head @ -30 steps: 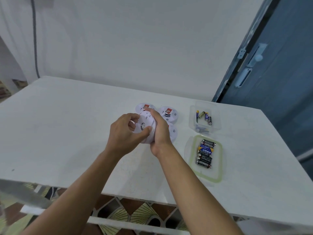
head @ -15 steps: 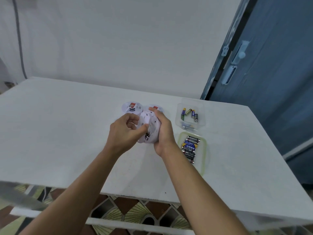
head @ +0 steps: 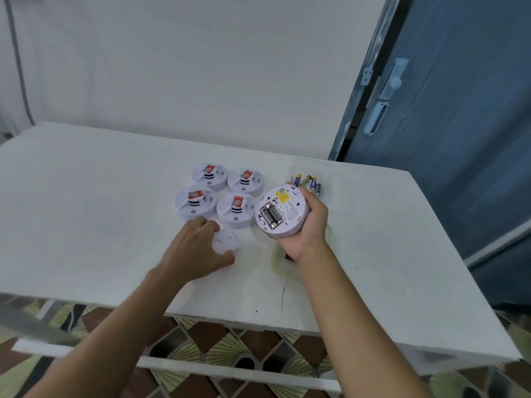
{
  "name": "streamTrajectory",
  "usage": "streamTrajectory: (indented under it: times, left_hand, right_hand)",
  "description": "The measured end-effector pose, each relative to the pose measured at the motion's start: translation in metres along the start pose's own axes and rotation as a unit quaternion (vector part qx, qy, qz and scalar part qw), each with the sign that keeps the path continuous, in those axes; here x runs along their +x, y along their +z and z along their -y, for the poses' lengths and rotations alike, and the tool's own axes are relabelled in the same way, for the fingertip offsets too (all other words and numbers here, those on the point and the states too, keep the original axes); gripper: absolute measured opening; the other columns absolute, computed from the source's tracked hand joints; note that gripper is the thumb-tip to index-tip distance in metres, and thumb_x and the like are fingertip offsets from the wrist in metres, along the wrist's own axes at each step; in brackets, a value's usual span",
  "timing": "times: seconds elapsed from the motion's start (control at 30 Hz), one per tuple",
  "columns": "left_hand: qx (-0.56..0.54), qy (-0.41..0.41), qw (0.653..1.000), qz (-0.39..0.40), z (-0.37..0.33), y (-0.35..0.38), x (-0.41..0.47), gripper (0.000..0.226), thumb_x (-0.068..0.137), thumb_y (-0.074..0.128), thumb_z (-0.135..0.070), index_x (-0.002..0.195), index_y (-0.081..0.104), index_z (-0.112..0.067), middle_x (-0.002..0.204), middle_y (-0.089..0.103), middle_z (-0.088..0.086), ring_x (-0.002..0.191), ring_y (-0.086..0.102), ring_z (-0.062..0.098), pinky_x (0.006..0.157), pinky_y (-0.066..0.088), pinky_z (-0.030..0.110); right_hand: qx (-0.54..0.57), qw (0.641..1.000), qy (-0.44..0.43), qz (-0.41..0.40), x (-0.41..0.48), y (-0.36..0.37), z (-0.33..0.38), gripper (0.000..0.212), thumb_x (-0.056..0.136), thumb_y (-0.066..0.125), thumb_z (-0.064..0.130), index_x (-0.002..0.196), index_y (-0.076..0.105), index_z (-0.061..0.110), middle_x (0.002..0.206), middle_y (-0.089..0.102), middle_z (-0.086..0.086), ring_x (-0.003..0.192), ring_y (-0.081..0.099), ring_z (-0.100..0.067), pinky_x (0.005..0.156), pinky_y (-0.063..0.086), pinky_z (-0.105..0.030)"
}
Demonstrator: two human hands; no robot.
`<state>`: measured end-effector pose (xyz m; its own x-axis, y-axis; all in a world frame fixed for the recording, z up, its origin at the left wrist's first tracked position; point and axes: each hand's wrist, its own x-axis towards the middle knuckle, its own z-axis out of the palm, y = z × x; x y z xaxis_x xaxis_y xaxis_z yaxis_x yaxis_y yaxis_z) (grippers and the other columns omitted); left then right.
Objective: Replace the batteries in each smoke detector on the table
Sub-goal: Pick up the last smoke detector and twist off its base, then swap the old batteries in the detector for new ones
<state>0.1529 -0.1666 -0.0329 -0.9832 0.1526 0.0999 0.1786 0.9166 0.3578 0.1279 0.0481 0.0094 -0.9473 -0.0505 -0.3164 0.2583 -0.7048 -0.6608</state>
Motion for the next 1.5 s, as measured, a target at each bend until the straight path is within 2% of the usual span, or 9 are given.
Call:
streamTrajectory:
  times: [0.07, 0.33, 0.5, 0.63, 0.73, 0.83, 1.07, 1.17, 1.5]
  left_hand:
    - [0.007, -0.006, 1.0, 0.018, -0.003, 0.002, -0.002, 0.065, 0.07, 0.069, -0.058, 0.118, 0.059, -0.015, 0.107, 0.057, 0.0, 0.093, 0.047, 0.016, 0.077, 0.042, 0.026]
    - [0.002, -0.037, 0.999, 0.032, -0.007, -0.006, -0.005, 0.055, 0.072, 0.073, -0.055, 0.113, 0.064, -0.018, 0.103, 0.063, -0.002, 0.092, 0.054, 0.018, 0.078, 0.049, 0.032]
    - [0.049, -0.07, 0.995, 0.048, -0.017, -0.018, -0.002, 0.069, 0.073, 0.071, -0.063, 0.129, 0.055, -0.026, 0.125, 0.062, -0.008, 0.111, 0.059, 0.019, 0.085, 0.051, 0.035]
    - [-0.05, 0.002, 0.993, -0.107, -0.055, -0.021, -0.002, 0.033, 0.089, 0.061, -0.046, 0.112, 0.065, -0.023, 0.105, 0.067, -0.008, 0.095, 0.061, 0.014, 0.074, 0.048, 0.03]
    - [-0.126, 0.085, 0.975, -0.161, -0.09, -0.021, -0.005, 0.019, 0.09, 0.064, -0.03, 0.105, 0.066, -0.019, 0.091, 0.06, -0.009, 0.086, 0.053, 0.011, 0.072, 0.037, 0.022]
    - [-0.146, 0.105, 0.971, -0.156, -0.11, -0.012, -0.004, 0.022, 0.089, 0.065, -0.028, 0.11, 0.066, -0.018, 0.097, 0.057, -0.007, 0.09, 0.047, 0.008, 0.075, 0.032, 0.014]
    - [-0.166, 0.094, 0.973, -0.131, -0.131, 0.002, 0.0, 0.025, 0.089, 0.065, -0.03, 0.111, 0.066, -0.018, 0.101, 0.06, -0.006, 0.091, 0.048, 0.007, 0.074, 0.034, 0.009]
    - [-0.192, 0.097, 0.97, -0.116, -0.138, 0.002, 0.001, 0.02, 0.089, 0.066, -0.031, 0.106, 0.064, -0.02, 0.097, 0.058, -0.008, 0.09, 0.048, 0.007, 0.078, 0.031, 0.003]
    - [-0.28, 0.043, 0.959, -0.033, -0.159, 0.004, 0.016, 0.01, 0.092, 0.057, -0.029, 0.09, 0.059, -0.02, 0.083, 0.061, -0.003, 0.085, 0.054, 0.008, 0.069, 0.039, 0.019]
  right_hand:
    - [0.016, 1.0, 0.003, 0.008, -0.003, -0.004, 0.001, 0.032, 0.068, 0.065, 0.041, 0.096, 0.068, 0.025, 0.108, 0.066, -0.009, 0.102, 0.058, -0.033, 0.092, 0.041, -0.051]
    - [0.062, 0.998, 0.007, 0.025, -0.01, -0.019, 0.003, 0.039, 0.092, 0.049, 0.042, 0.12, 0.065, 0.02, 0.123, 0.064, -0.018, 0.112, 0.057, -0.038, 0.111, 0.031, -0.061]
    - [0.072, 0.997, 0.001, 0.029, -0.018, -0.019, 0.004, 0.035, 0.092, 0.049, 0.038, 0.116, 0.064, 0.017, 0.117, 0.064, -0.017, 0.11, 0.057, -0.038, 0.11, 0.034, -0.06]
    - [0.071, 0.997, -0.009, 0.03, -0.026, -0.019, 0.006, 0.038, 0.073, 0.06, 0.036, 0.106, 0.066, 0.018, 0.112, 0.062, -0.013, 0.098, 0.059, -0.033, 0.087, 0.048, -0.043]
    - [0.076, 0.997, -0.008, 0.026, -0.031, -0.021, 0.007, 0.024, 0.079, 0.058, 0.033, 0.095, 0.068, 0.019, 0.1, 0.066, -0.011, 0.088, 0.061, -0.03, 0.077, 0.048, -0.038]
    - [0.085, 0.996, -0.002, 0.017, -0.036, -0.025, 0.01, 0.022, 0.091, 0.051, 0.032, 0.095, 0.069, 0.019, 0.09, 0.069, -0.01, 0.08, 0.064, -0.029, 0.07, 0.051, -0.034]
    - [0.073, 0.997, -0.01, 0.014, -0.048, -0.032, 0.024, 0.028, 0.091, 0.05, 0.033, 0.084, 0.074, 0.018, 0.087, 0.07, -0.012, 0.076, 0.066, -0.028, 0.069, 0.05, -0.032]
    - [0.071, 0.997, -0.033, 0.004, -0.049, -0.036, 0.028, 0.022, 0.091, 0.051, 0.031, 0.1, 0.066, 0.017, 0.093, 0.067, -0.014, 0.077, 0.066, -0.03, 0.069, 0.05, -0.034]
    - [0.036, 0.997, -0.065, -0.016, -0.057, -0.041, 0.039, 0.02, 0.093, 0.046, 0.026, 0.103, 0.06, 0.016, 0.078, 0.068, -0.009, 0.065, 0.067, -0.024, 0.059, 0.051, -0.027]
